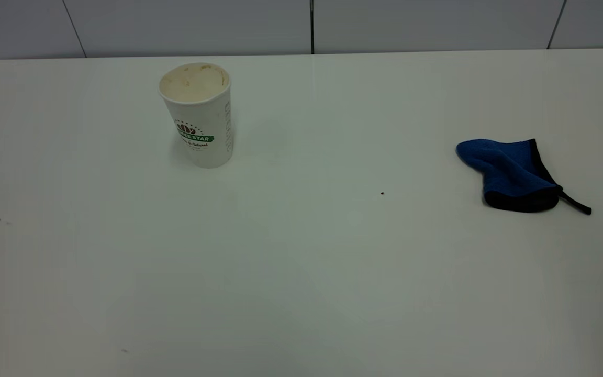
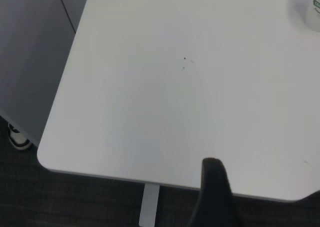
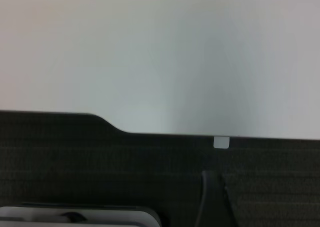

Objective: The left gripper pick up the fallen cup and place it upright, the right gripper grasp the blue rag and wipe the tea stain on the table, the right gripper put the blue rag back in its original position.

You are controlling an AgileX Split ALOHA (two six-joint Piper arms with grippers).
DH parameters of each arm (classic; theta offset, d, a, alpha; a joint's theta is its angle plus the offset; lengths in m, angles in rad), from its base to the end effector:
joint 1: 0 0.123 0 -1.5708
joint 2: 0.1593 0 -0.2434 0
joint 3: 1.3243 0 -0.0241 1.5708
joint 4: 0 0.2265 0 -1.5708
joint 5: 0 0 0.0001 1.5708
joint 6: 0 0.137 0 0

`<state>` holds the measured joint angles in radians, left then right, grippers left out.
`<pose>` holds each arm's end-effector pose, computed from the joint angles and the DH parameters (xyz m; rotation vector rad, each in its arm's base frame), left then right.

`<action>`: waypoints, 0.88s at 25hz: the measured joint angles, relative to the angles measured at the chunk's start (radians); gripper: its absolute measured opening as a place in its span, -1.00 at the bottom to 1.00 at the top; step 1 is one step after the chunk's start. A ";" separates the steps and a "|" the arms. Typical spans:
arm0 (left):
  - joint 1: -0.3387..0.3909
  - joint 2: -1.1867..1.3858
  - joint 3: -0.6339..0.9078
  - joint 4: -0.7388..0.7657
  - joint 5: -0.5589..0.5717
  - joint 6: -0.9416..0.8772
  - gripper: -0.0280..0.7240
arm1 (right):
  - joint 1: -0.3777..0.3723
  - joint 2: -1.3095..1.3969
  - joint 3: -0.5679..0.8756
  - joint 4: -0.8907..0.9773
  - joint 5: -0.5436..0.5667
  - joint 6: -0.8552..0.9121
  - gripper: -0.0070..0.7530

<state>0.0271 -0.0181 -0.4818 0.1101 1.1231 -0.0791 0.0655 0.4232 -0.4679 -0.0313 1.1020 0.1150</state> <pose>0.0512 0.0150 0.2334 -0.1209 2.0997 0.1019 0.0955 0.0024 0.1976 0.0559 2.5398 0.0300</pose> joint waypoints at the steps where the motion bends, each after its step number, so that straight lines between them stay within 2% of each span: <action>1: 0.000 0.000 0.000 0.000 0.000 0.000 0.57 | 0.000 0.000 0.000 0.001 -0.003 0.000 0.47; 14: 0.000 0.000 0.000 0.000 0.000 0.000 0.57 | 0.000 -0.018 0.000 0.001 -0.007 0.000 0.47; 22: 0.000 0.000 0.000 0.000 0.000 0.000 0.57 | 0.000 -0.234 0.000 0.001 -0.004 -0.001 0.47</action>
<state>0.0271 -0.0181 -0.4818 0.1101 1.1231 -0.0791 0.0655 0.1888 -0.4679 -0.0304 1.0977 0.1141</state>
